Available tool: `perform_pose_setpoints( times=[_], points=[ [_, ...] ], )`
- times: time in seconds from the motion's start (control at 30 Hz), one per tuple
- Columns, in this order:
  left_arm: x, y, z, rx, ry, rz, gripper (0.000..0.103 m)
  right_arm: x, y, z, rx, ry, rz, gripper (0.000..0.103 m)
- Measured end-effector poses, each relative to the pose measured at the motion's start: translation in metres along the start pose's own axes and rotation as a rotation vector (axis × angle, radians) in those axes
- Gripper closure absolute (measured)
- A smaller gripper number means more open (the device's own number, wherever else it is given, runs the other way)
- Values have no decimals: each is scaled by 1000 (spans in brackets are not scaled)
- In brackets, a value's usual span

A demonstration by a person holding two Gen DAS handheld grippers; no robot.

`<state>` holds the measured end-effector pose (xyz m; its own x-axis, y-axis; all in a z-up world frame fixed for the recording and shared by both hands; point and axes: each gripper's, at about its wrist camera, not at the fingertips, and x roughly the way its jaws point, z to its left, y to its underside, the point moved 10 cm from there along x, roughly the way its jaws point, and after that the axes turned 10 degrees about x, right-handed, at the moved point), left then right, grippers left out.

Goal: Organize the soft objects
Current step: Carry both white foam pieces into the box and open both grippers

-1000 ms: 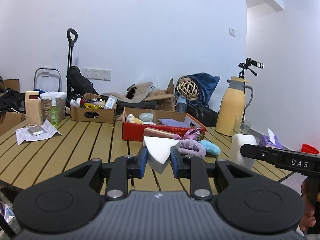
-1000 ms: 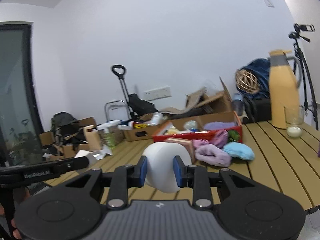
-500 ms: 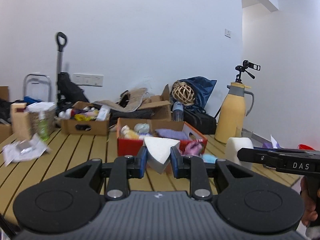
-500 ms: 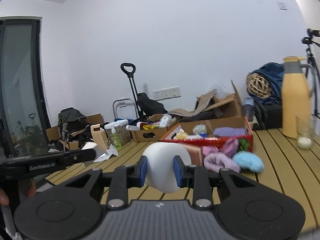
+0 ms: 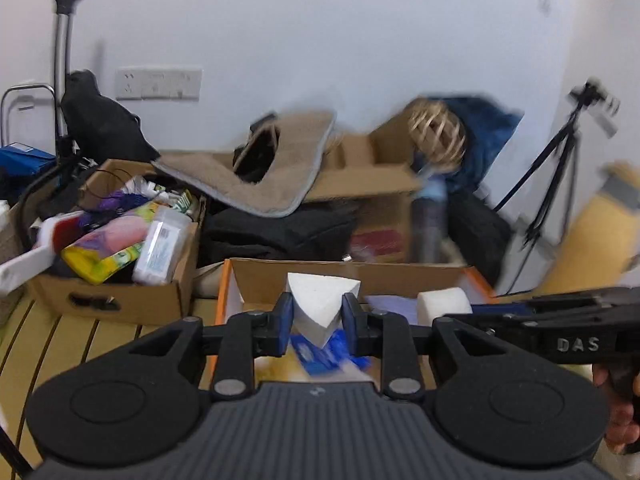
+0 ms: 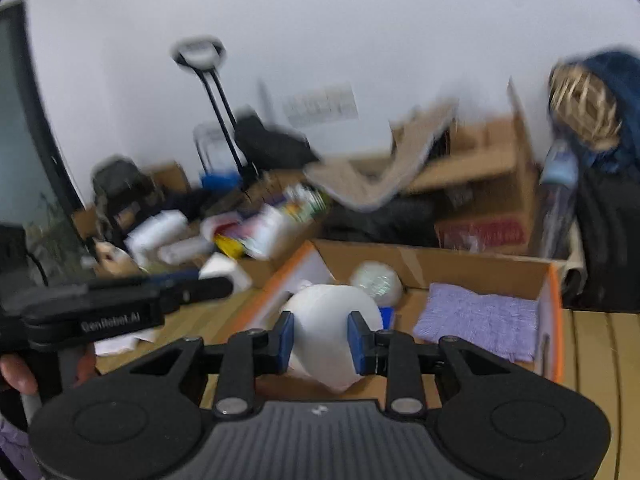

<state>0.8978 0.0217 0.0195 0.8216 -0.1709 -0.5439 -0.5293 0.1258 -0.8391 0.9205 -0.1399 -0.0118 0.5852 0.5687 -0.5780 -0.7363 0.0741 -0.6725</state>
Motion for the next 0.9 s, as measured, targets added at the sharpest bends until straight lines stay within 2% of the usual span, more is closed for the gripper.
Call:
perform_pose_setpoints(
  times=[0.07,0.13,0.17,0.23,0.27,0.33,0.4,0.43,0.5,0.57,0.63,0.8,0.9],
  points=[
    [40,1,10,-5,-22,50,77,45,-13,-20,-2,40,50,75],
    [81,8,15,12,-14,124,73,84,-17,-38,-4,86,85,75],
    [98,13,17,15,-4,163,72,105,-18,-50,13,106,117,73],
    [122,23,23,0,-35,234,72,135,-15,-69,48,142,165,72],
    [126,23,23,5,-34,224,70,143,-17,-75,69,130,140,66],
    [128,24,24,-1,-22,210,57,147,-13,-77,97,110,114,65],
    [126,25,26,-14,-21,209,50,150,-13,-79,113,101,101,65],
    [124,25,27,-17,-29,219,44,149,-11,-79,124,97,102,65],
    [120,23,30,-30,-48,220,43,144,-13,-80,134,110,97,64],
    [109,17,31,-32,-49,211,40,136,-14,-76,103,137,96,57],
    [92,8,32,-24,-68,190,36,120,-18,-71,74,165,74,58],
    [28,-19,31,-5,-86,132,36,56,-36,-53,65,184,18,57],
    [-31,-33,26,46,-97,58,28,1,-39,-41,9,213,-19,56]
  ],
)
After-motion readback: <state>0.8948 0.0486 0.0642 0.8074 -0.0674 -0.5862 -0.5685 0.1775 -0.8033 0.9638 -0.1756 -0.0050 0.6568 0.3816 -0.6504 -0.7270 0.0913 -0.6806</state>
